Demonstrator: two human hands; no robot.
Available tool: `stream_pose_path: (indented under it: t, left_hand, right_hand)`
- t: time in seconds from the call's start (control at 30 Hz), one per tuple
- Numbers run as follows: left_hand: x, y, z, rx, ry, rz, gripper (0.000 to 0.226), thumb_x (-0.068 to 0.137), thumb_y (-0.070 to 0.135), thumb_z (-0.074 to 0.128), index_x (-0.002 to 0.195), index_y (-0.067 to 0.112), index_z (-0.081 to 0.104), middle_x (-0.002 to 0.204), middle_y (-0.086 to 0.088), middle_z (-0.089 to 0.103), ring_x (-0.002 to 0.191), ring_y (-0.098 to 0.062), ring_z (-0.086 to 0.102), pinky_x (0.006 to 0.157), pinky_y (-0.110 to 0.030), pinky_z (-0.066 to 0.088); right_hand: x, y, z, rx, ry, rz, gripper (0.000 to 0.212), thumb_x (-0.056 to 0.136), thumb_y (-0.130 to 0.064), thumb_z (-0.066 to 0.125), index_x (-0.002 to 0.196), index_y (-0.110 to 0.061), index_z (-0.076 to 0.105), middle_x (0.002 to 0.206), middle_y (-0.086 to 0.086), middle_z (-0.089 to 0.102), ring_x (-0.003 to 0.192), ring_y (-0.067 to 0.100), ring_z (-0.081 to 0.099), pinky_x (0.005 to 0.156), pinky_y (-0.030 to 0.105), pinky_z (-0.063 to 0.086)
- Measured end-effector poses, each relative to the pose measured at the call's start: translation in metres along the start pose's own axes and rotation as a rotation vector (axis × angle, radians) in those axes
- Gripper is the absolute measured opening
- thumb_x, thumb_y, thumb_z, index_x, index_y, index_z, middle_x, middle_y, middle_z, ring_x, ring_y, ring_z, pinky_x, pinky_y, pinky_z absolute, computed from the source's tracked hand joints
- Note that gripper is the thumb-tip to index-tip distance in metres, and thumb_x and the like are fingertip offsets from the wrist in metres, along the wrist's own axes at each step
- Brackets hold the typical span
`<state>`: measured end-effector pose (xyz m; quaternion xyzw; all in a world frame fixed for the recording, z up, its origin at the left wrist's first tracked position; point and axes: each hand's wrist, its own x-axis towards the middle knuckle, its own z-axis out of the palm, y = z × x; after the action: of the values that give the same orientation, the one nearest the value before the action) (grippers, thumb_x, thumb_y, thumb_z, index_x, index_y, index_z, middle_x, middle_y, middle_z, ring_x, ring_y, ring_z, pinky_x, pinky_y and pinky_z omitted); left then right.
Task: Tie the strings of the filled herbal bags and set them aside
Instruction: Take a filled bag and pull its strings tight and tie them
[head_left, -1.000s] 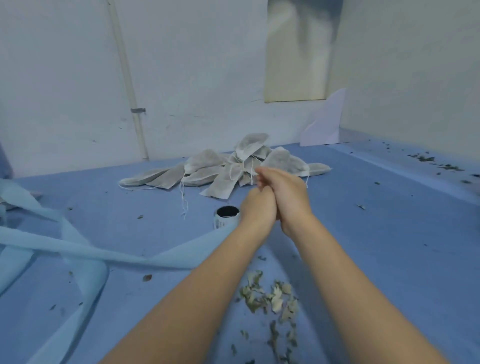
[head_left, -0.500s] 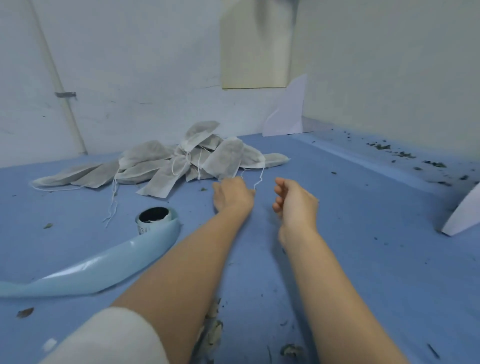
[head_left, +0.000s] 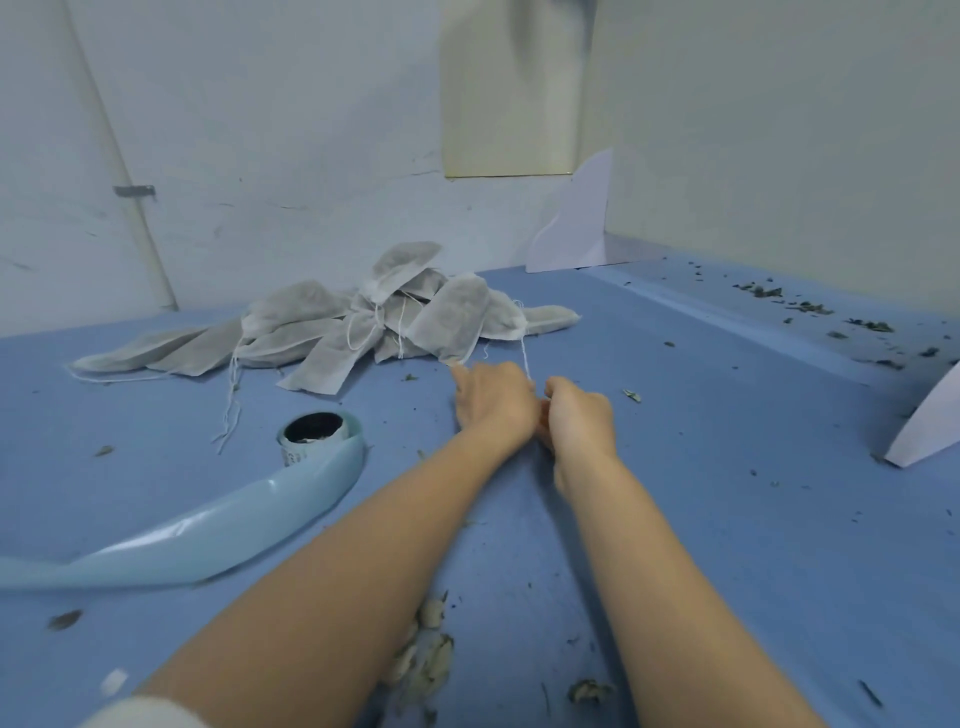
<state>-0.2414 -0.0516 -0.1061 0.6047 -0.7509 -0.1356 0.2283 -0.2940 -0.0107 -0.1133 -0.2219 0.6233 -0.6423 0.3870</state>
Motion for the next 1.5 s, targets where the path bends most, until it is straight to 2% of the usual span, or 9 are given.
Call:
stream_pose_path:
  t: [0.17,0.3,0.4,0.57,0.73,0.87,1.07,1.17,1.5]
  left_hand:
    - [-0.049,0.001,-0.021,-0.14,-0.106,0.121,0.027,0.091,0.01,0.036,0.077,0.003,0.058,0.086,-0.02,0.058,0.109,-0.032,0.039,0.089,-0.035,0.035]
    - [-0.073,-0.002,-0.037,-0.133,-0.242,0.228,0.029,0.098,0.011,0.039,0.071,0.015,0.048,0.11,-0.015,0.062,0.12,-0.025,0.032,0.09,-0.029,0.026]
    - [-0.077,-0.011,-0.042,-0.167,-0.328,0.261,0.019,0.099,0.02,0.045,0.09,0.013,0.06,0.126,-0.013,0.057,0.129,-0.03,0.027,0.102,-0.033,0.025]
    - [-0.08,-0.026,-0.045,-0.077,-0.347,0.351,0.025,0.094,0.024,0.053,0.072,0.016,0.061,0.065,0.007,0.05,0.09,-0.019,0.038,0.091,-0.025,0.025]
    - [-0.058,-0.034,-0.048,-0.285,0.026,0.256,0.031,0.084,0.007,0.058,0.114,0.012,0.056,0.11,-0.005,0.057,0.107,-0.025,0.05,0.08,-0.022,0.035]
    - [-0.044,-0.029,-0.05,-0.272,0.094,0.367,0.065,0.079,0.022,0.071,0.136,0.021,0.04,0.137,0.002,0.043,0.128,-0.019,0.036,0.102,-0.028,0.032]
    - [-0.054,-0.021,-0.054,-0.495,0.035,0.502,0.035,0.073,0.016,0.062,0.107,0.019,0.066,0.107,0.011,0.062,0.106,-0.006,0.051,0.09,-0.016,0.036]
    - [-0.063,-0.019,-0.057,-0.627,0.022,0.37,0.037,0.064,0.03,0.051,0.093,0.012,0.064,0.083,0.007,0.065,0.074,-0.004,0.055,0.067,-0.017,0.043]
    - [-0.087,-0.029,-0.084,-0.216,0.131,0.412,0.019,0.083,0.021,0.048,0.09,0.032,0.061,0.062,0.007,0.054,0.065,-0.019,0.052,0.065,-0.033,0.047]
  right_hand:
    - [-0.002,-0.006,-0.009,0.253,-0.17,0.141,0.017,0.097,-0.006,0.042,0.08,-0.007,0.048,0.067,0.01,0.04,0.05,0.019,0.041,0.05,0.024,0.034]
    - [-0.011,-0.013,-0.017,0.454,-0.343,0.316,0.033,0.103,-0.011,0.036,0.125,0.011,0.047,0.06,0.012,0.063,0.04,0.018,0.059,0.035,0.019,0.045]
    - [-0.009,-0.014,-0.021,0.511,-0.373,0.383,0.02,0.101,-0.013,0.039,0.102,0.002,0.052,0.059,0.007,0.058,0.046,0.014,0.05,0.033,0.014,0.04]
    - [-0.009,-0.017,-0.024,0.178,-0.235,0.236,0.017,0.095,-0.014,0.05,0.089,-0.002,0.06,0.041,-0.004,0.027,0.03,0.009,0.018,0.03,0.019,0.017]
    - [-0.031,-0.029,-0.024,-0.435,-0.215,-0.261,0.027,0.081,-0.022,0.06,0.058,-0.03,0.07,0.039,-0.012,0.038,0.04,0.013,0.03,0.04,0.022,0.023]
    - [-0.039,-0.038,-0.034,-0.277,-0.419,-0.306,0.032,0.084,-0.02,0.049,0.055,-0.02,0.063,0.052,-0.007,0.038,0.044,0.01,0.024,0.042,0.019,0.021]
    - [-0.034,-0.044,-0.044,0.067,-0.623,-0.087,0.03,0.088,-0.012,0.037,0.06,-0.012,0.048,0.051,-0.006,0.03,0.04,0.006,0.017,0.036,0.017,0.011]
    - [-0.033,-0.046,-0.043,0.107,-0.544,-0.065,0.025,0.087,-0.014,0.04,0.064,-0.013,0.047,0.047,-0.009,0.023,0.042,0.007,0.011,0.036,0.017,0.008]
    - [-0.036,-0.043,-0.037,0.128,-0.39,0.05,0.036,0.088,-0.026,0.054,0.055,-0.014,0.043,0.044,-0.008,0.022,0.036,0.008,0.014,0.032,0.018,0.011]
